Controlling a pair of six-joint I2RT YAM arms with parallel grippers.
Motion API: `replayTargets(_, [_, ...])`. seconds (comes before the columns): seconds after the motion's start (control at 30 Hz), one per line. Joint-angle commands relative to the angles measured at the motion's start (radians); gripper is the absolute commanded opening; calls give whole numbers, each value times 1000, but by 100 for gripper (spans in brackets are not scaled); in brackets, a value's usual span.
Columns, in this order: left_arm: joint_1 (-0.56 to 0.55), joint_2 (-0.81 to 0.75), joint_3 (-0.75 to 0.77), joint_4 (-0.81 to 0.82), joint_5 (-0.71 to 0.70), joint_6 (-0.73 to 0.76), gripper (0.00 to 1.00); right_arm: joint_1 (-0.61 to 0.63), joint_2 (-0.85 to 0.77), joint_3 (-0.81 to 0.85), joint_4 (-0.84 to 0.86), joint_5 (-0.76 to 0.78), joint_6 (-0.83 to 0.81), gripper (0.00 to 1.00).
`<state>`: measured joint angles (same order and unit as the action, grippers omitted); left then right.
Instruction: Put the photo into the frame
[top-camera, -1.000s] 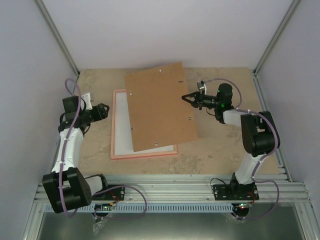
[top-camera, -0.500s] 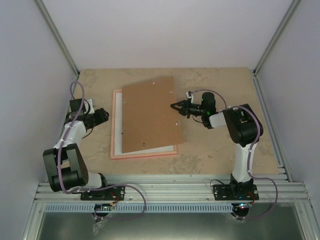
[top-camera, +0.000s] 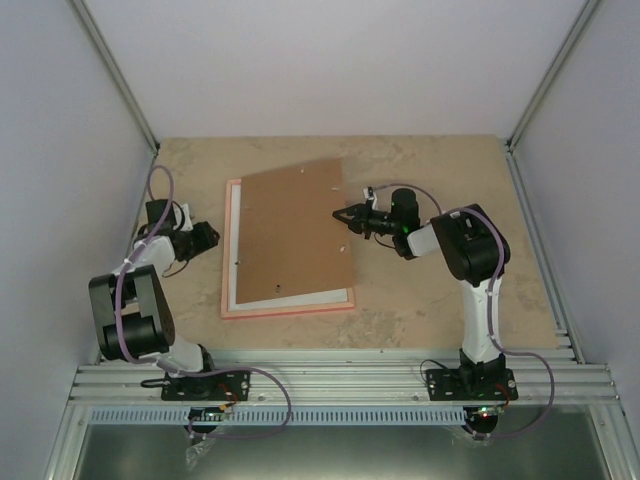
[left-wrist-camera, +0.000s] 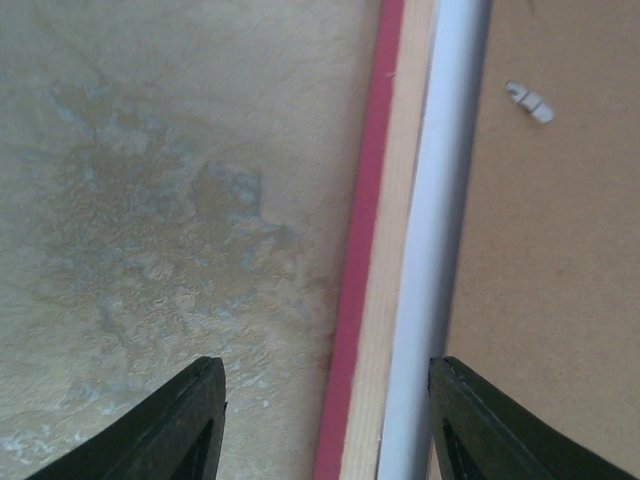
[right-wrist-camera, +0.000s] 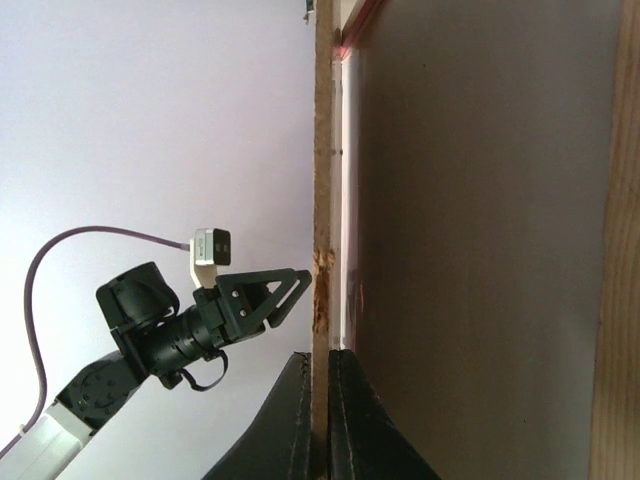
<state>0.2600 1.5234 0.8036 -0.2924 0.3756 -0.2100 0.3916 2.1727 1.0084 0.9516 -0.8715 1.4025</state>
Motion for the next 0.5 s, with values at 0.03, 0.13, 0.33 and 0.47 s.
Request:
replayTargets(0.03, [7, 42, 17, 12, 3, 14, 51, 20, 26, 41, 29, 17, -41, 1])
replayTargets(0.13, [6, 66, 16, 17, 18, 17, 46, 27, 41, 49, -6, 14, -76, 1])
replayTargets(0.33, [3, 102, 6, 34, 46, 20, 33, 30, 55, 53, -71, 25, -126, 1])
replayTargets(0.47, [-16, 126, 9, 37, 55, 23, 26, 35, 62, 64, -127, 44, -173, 1])
